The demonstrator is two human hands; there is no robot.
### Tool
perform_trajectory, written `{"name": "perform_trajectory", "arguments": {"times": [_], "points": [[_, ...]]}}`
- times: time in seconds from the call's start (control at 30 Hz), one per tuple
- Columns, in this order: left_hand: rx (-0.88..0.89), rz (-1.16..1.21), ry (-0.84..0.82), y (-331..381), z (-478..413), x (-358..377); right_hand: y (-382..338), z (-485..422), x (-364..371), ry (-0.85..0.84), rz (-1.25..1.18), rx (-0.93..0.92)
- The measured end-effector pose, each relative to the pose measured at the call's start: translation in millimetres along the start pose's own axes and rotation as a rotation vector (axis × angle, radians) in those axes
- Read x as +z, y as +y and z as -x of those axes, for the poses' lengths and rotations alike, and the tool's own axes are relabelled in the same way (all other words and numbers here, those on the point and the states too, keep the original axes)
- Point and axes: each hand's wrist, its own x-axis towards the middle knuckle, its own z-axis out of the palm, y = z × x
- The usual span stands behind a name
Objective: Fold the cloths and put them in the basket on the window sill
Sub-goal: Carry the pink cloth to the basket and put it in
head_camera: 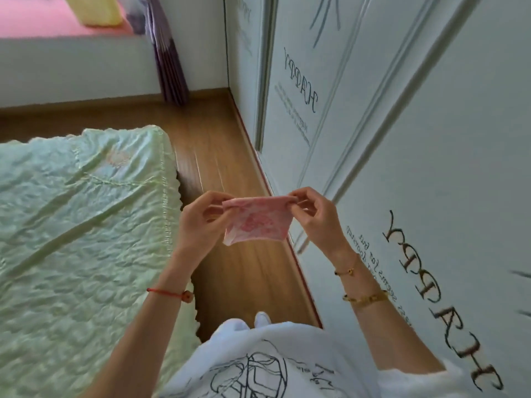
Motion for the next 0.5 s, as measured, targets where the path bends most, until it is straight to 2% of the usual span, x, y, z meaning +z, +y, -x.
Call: {"name": "perform_trajectory", "arguments": {"times": [0.2, 0.5], "points": [[-0.053, -0.018, 0.155, -26, -122, -15, 5, -156, 37, -0.138, -0.006, -0.048], [-0.021, -0.053, 0.256, -87, -341, -80, -10, -400, 130, -0.231, -0.013, -0.140]]}}
